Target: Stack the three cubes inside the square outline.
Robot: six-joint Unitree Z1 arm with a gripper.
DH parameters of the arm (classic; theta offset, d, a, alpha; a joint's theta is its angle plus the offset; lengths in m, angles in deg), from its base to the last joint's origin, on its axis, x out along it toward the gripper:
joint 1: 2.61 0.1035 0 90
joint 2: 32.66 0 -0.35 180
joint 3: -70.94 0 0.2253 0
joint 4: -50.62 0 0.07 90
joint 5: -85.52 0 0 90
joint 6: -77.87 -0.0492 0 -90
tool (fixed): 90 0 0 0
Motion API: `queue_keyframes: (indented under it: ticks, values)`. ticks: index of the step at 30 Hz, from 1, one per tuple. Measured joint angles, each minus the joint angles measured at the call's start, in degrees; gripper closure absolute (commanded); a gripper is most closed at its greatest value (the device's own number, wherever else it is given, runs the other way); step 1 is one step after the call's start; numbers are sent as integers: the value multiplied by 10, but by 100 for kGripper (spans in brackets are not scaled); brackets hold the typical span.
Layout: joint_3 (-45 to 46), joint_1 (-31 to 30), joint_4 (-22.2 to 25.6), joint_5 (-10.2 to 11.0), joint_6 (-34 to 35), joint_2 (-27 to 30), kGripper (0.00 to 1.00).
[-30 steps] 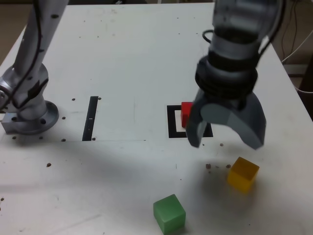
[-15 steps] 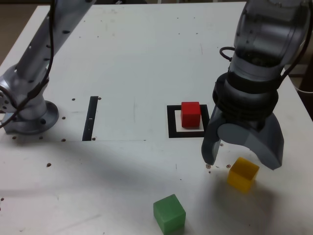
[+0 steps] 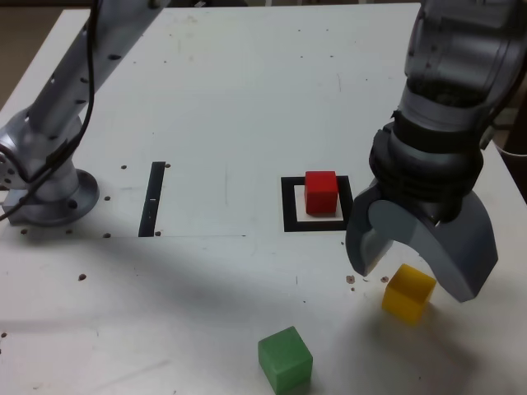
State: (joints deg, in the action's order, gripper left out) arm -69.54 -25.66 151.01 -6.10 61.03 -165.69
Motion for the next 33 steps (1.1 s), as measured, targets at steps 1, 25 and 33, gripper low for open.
queue_keyframes:
  ticks: [1,25,33]
  values:
    - [0,0,0,0,1,-1,1]
    - [-24,14,-4,-4,-2,-77,4]
    - [-30,14,3,-7,4,-82,33]
